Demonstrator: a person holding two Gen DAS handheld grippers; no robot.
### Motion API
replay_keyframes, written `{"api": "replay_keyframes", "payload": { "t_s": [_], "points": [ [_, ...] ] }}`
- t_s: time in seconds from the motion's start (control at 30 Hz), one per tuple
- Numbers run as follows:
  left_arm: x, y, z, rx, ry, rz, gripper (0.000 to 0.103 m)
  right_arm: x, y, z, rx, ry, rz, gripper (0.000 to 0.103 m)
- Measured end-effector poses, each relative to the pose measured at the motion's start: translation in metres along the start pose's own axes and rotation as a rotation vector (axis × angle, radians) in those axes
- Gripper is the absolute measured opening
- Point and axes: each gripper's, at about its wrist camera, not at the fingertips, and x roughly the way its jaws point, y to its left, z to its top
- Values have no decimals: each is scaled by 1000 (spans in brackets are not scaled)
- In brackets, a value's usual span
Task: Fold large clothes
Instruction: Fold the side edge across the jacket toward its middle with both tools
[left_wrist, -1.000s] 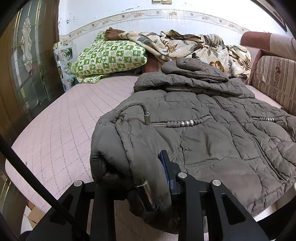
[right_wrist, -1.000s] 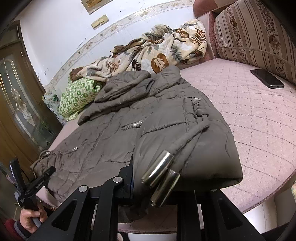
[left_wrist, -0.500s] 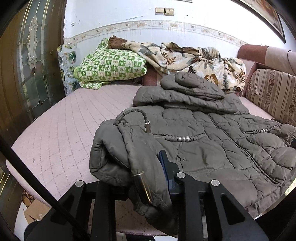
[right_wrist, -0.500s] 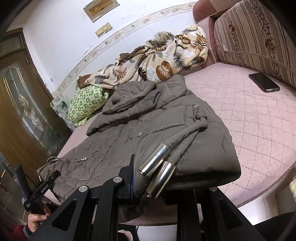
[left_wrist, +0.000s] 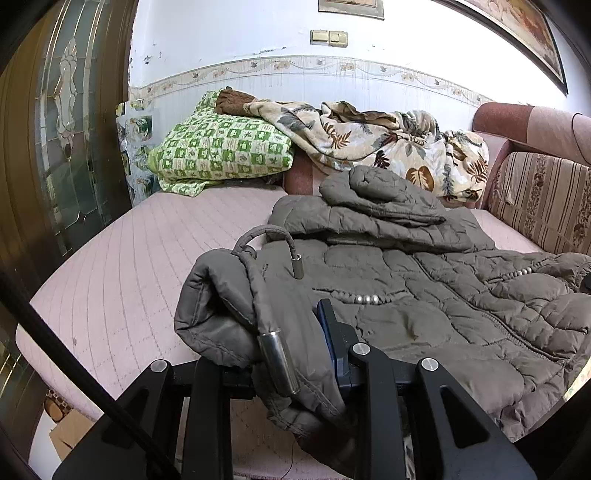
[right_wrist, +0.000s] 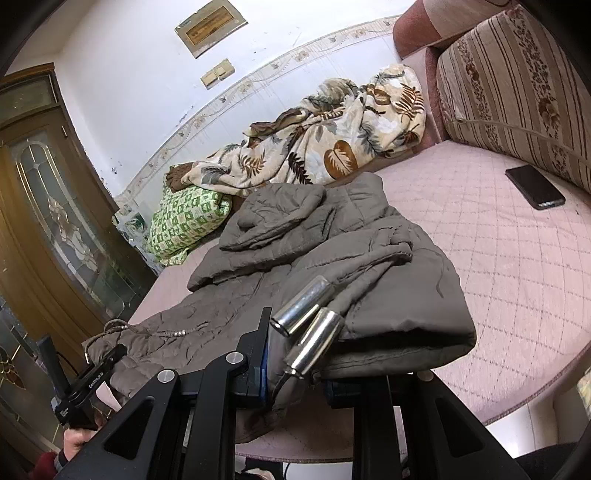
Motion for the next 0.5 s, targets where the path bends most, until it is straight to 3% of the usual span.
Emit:
{"api": "replay_keyframes", "payload": {
  "t_s": [0.5],
  "points": [
    [3,-4,60,-11,-73,-10,25,-1,19,49,-29,-72,45,23]
  ]
}}
